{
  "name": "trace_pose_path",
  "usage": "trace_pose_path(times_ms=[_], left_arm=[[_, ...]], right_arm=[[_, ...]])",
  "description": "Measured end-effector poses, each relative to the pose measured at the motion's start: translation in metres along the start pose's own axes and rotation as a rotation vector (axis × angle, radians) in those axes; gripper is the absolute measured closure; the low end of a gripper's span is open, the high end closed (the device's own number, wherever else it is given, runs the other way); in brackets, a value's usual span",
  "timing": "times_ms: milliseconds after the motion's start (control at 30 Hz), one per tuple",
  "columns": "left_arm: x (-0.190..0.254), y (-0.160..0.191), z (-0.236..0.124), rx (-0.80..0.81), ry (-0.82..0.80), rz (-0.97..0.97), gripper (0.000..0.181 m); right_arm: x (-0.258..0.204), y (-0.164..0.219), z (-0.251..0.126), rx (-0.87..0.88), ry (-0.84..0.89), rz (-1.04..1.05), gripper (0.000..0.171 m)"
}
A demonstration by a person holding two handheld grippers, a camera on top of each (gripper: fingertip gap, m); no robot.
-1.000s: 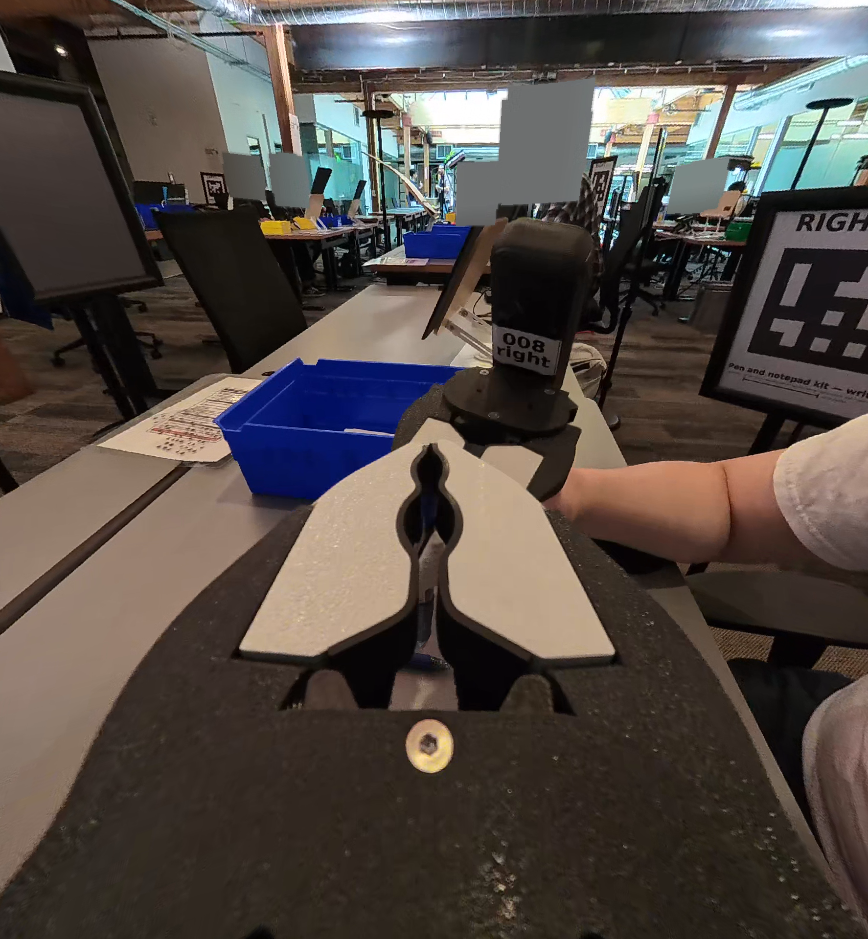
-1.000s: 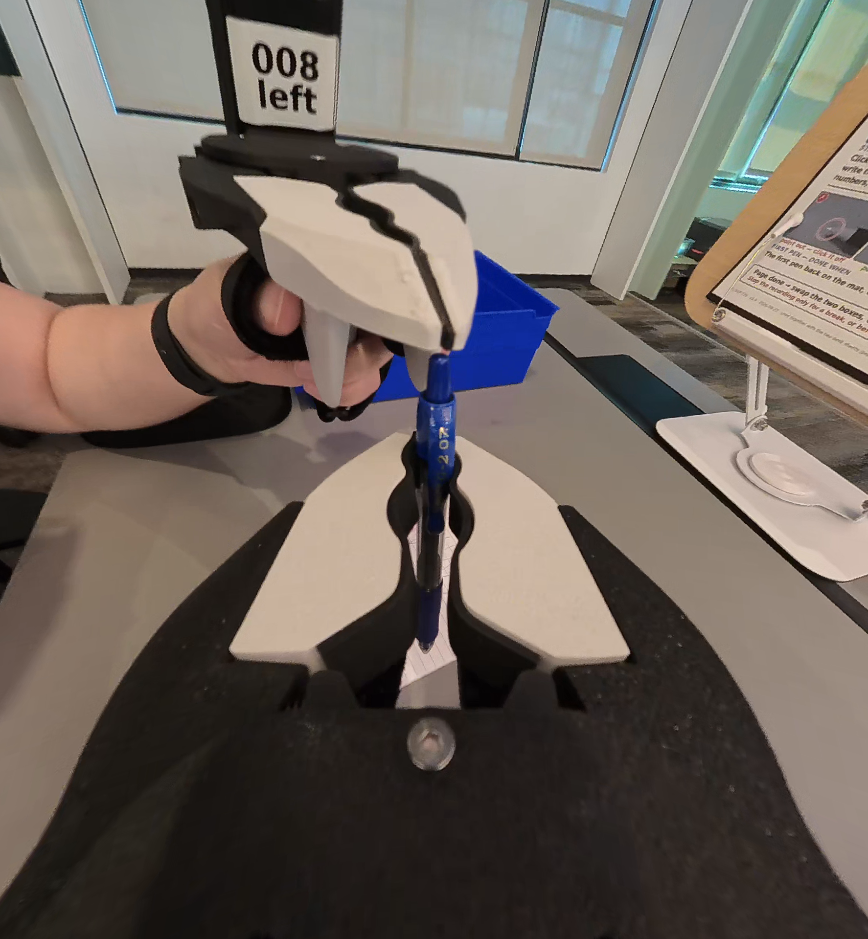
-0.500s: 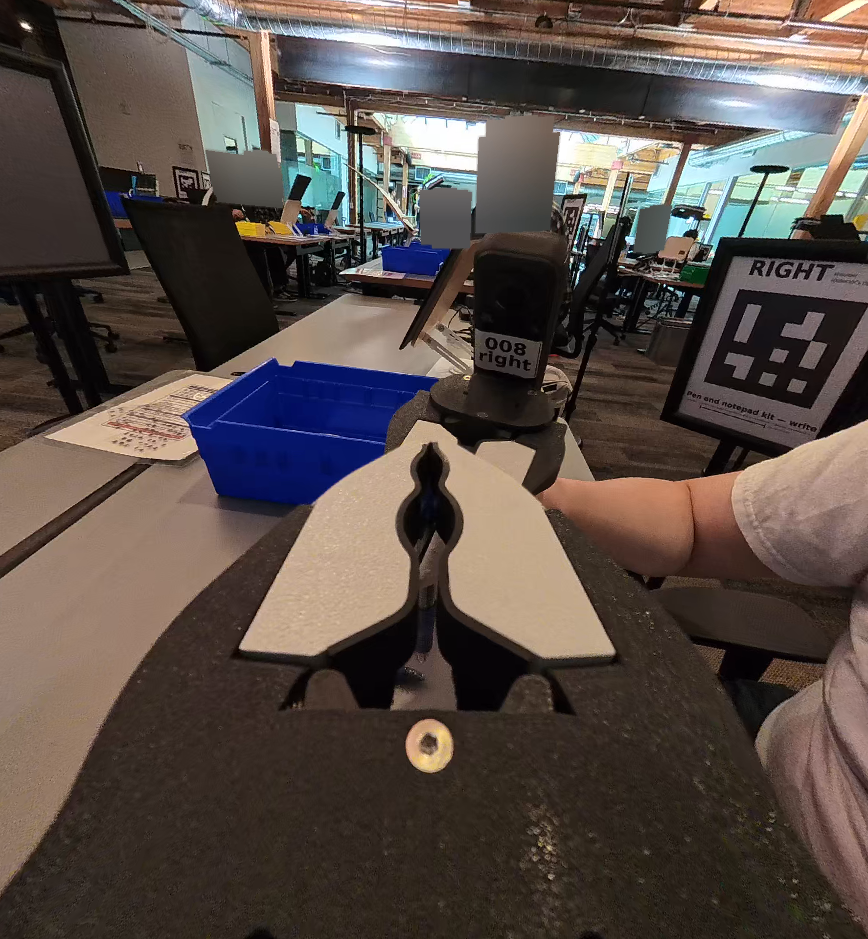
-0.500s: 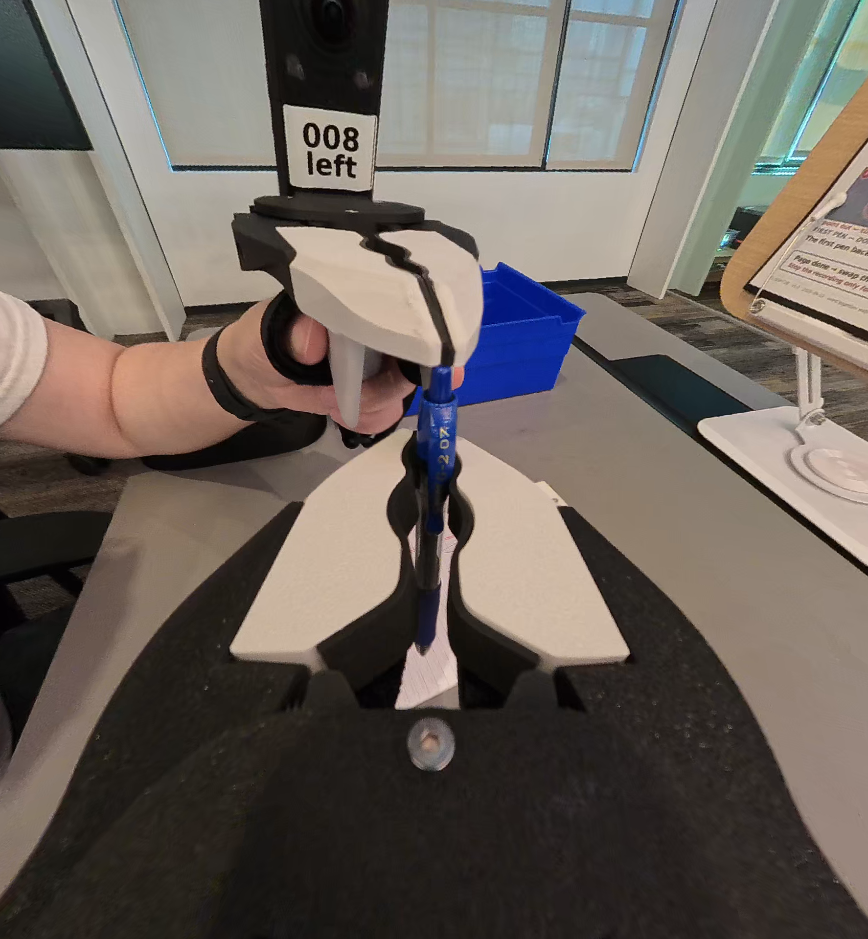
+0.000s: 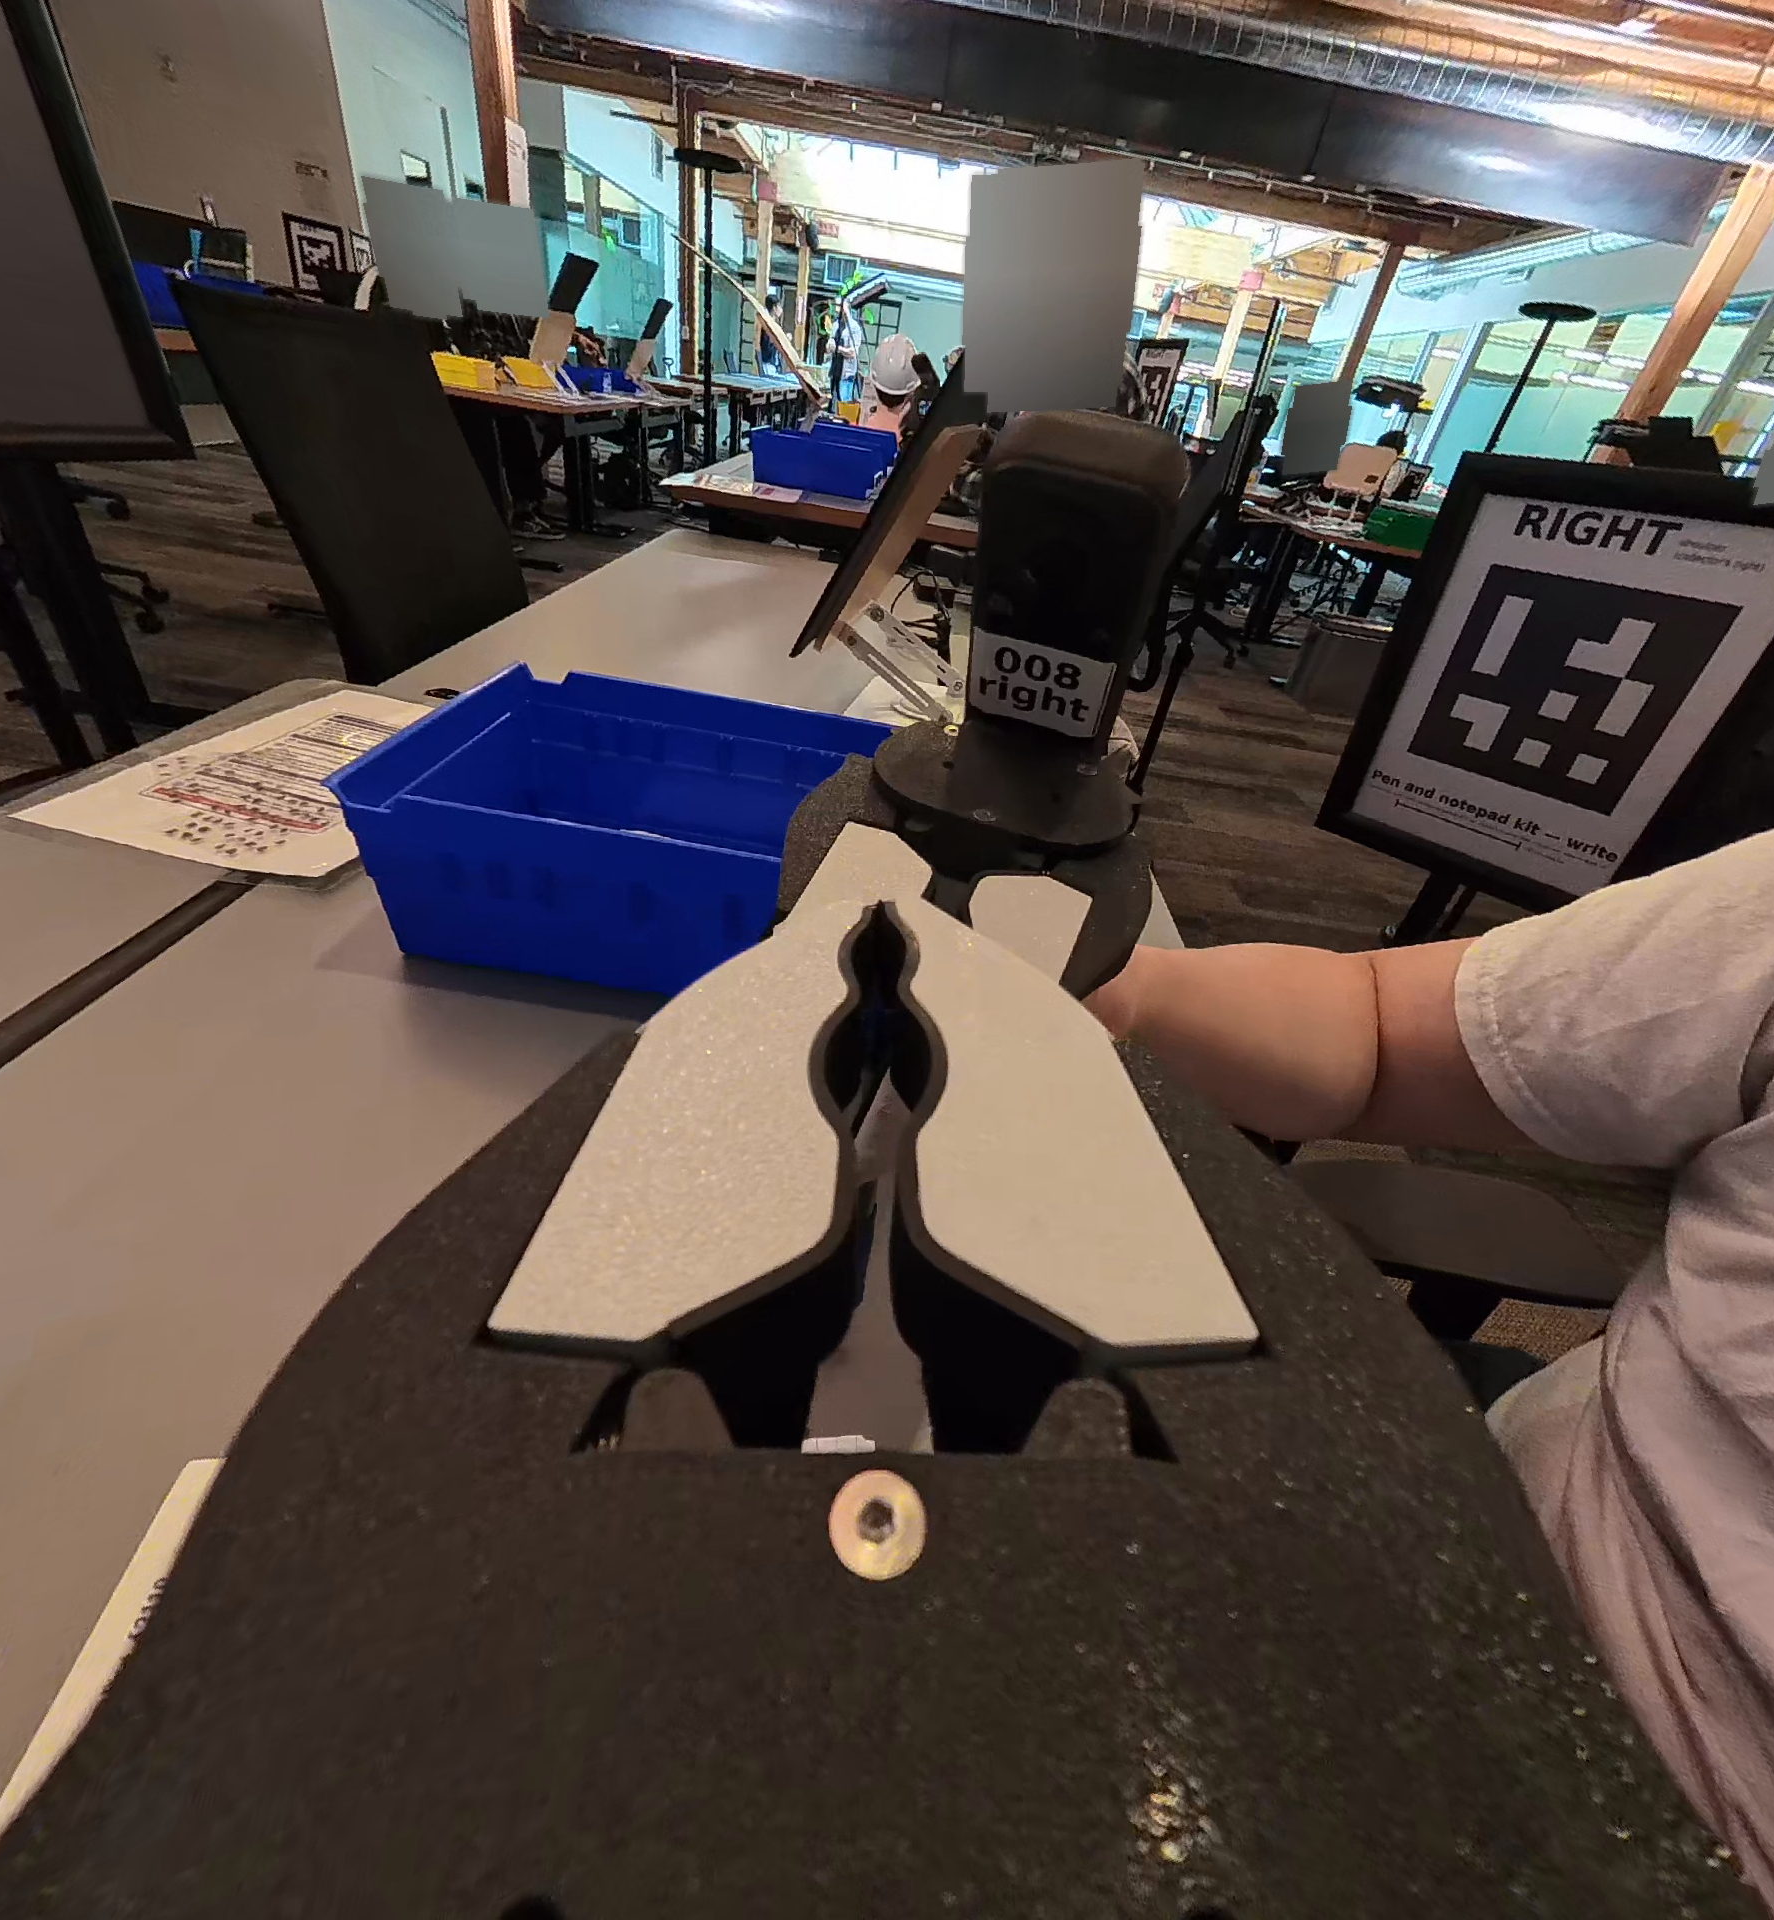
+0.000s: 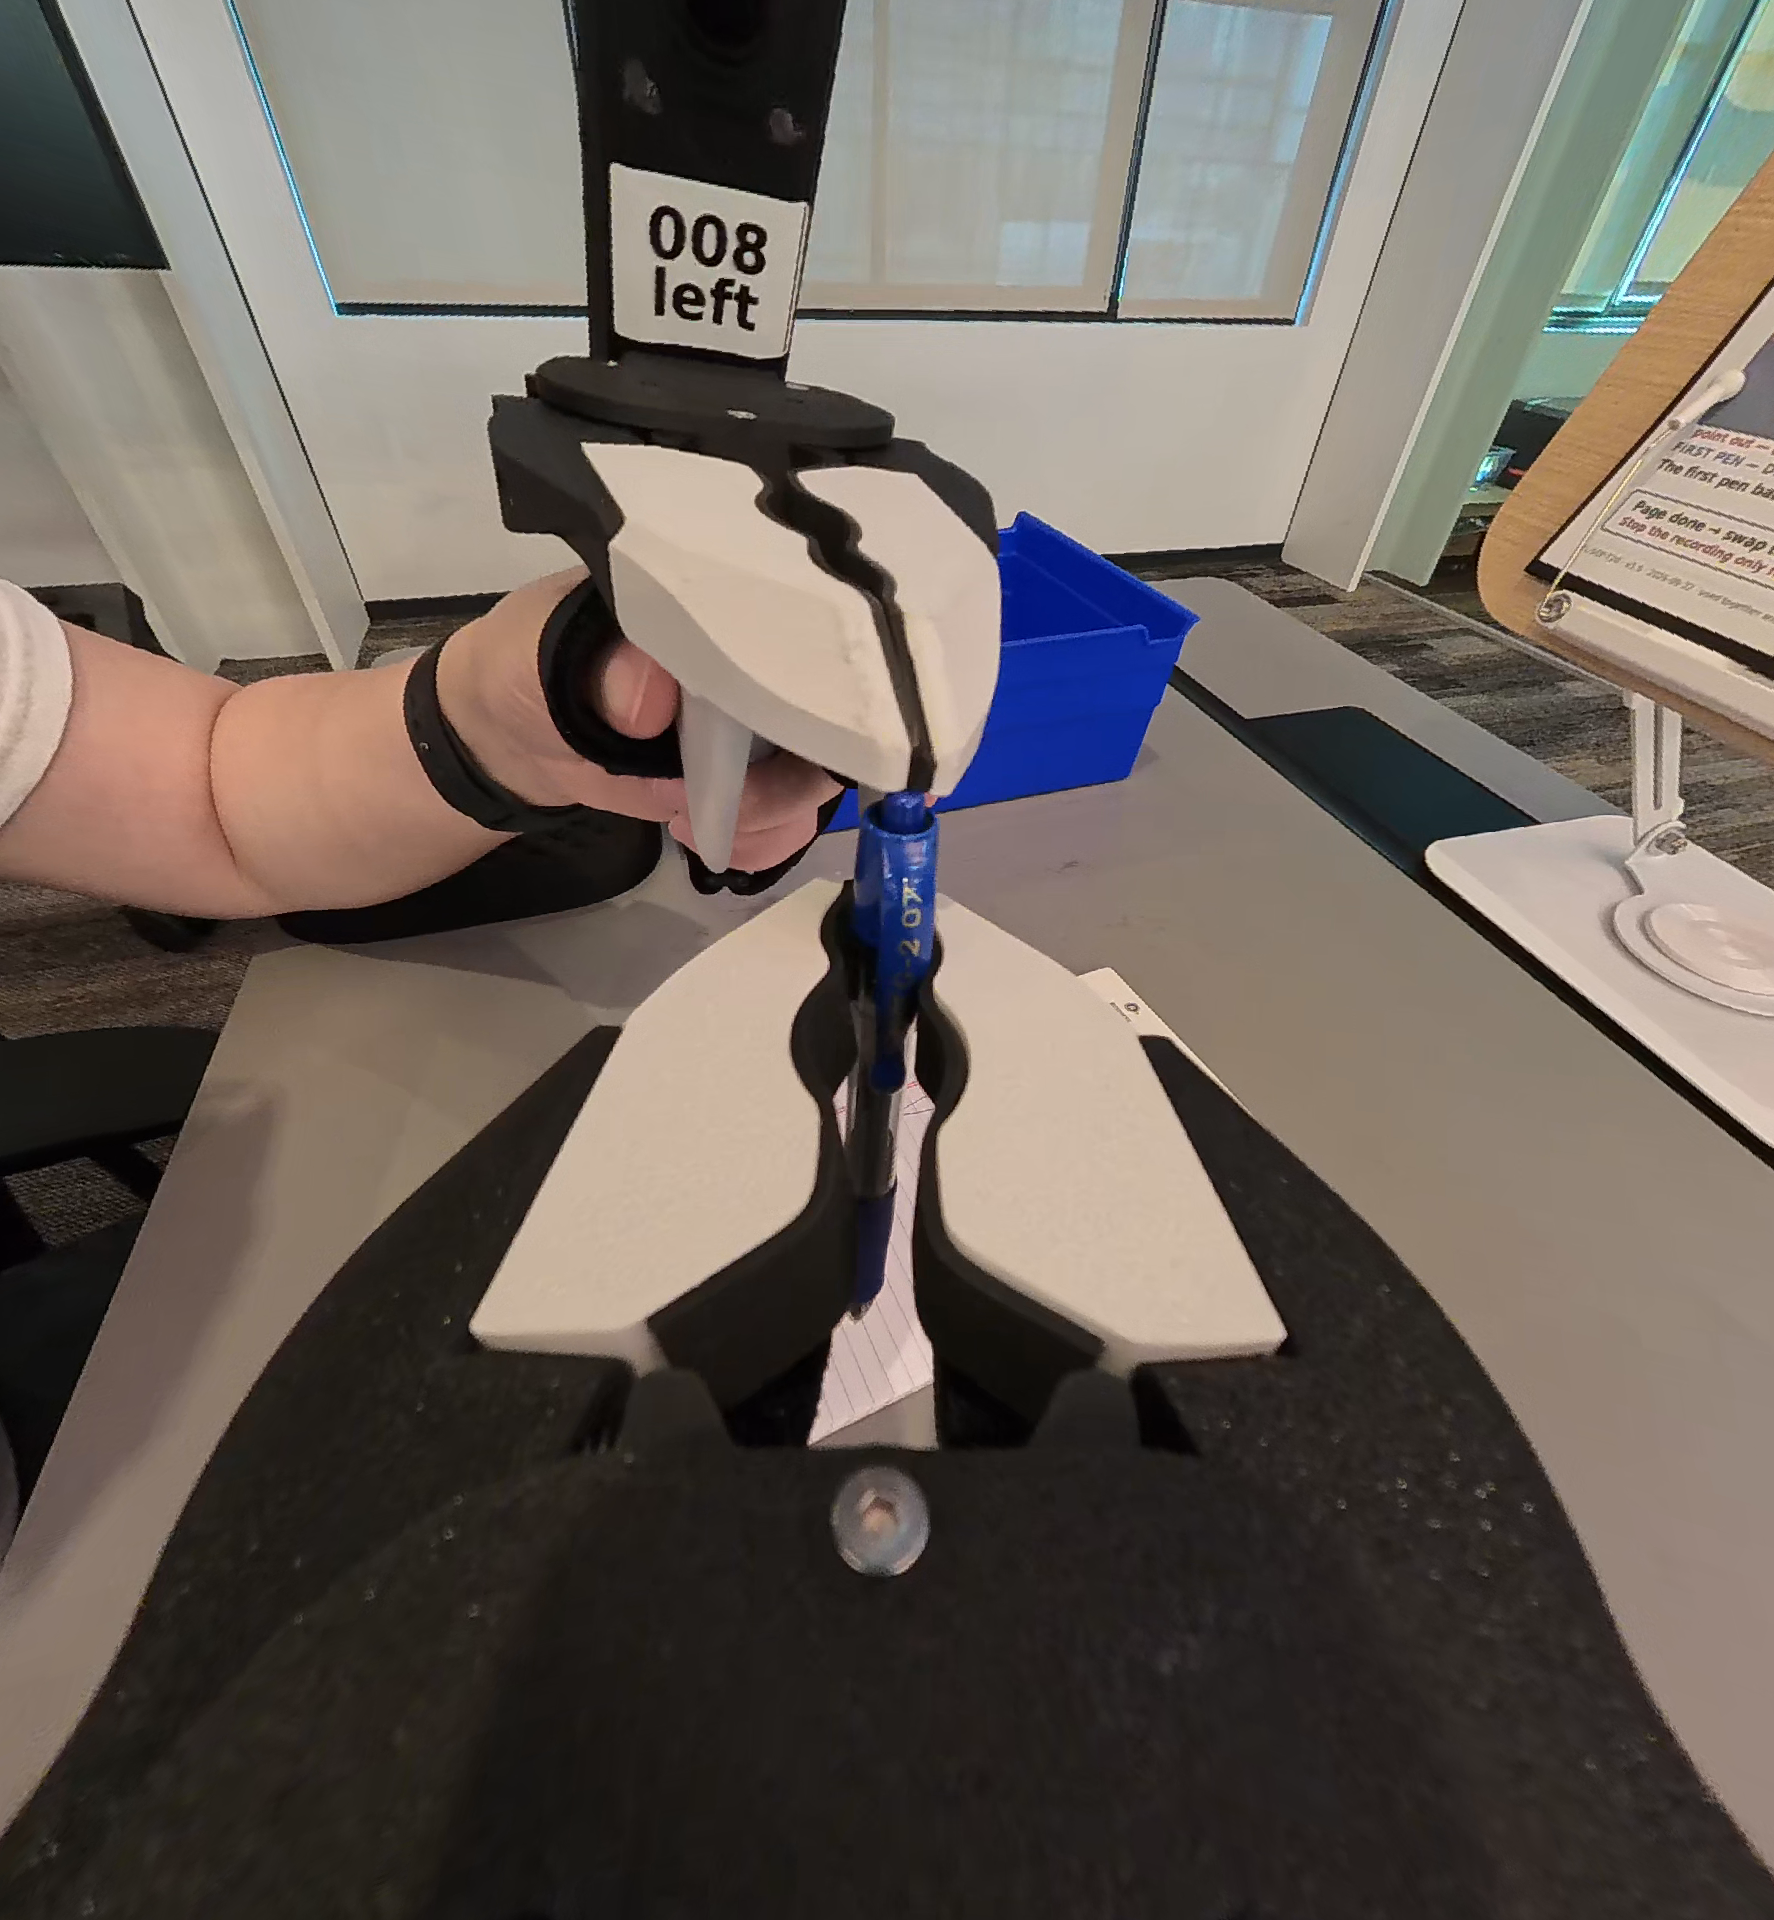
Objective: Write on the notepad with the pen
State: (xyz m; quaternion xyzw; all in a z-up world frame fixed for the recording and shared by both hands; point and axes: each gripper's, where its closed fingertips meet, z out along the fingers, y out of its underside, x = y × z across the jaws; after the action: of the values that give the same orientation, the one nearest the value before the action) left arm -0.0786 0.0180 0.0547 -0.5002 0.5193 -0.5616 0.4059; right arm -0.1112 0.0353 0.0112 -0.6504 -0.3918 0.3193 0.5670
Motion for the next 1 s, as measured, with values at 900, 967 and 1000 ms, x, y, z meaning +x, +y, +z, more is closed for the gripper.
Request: trace_pose_path(times_ms=[900,967,1000], left_arm=[[-0.042,-0.063,-0.07,0.198,-0.329,0.029,0.181],[-0.053,-0.06,-0.078,0.166,-0.389,0.021,0.181],[-0.058,-0.056,-0.081,0.134,-0.412,0.012,0.181]], right_arm=[[0.055,-0.002,-0.028,0.227,0.071,0.226,0.165],[0.064,-0.005,-0.037,0.27,0.115,0.212,0.165],[0.066,-0.007,-0.04,0.285,0.132,0.2,0.165]])
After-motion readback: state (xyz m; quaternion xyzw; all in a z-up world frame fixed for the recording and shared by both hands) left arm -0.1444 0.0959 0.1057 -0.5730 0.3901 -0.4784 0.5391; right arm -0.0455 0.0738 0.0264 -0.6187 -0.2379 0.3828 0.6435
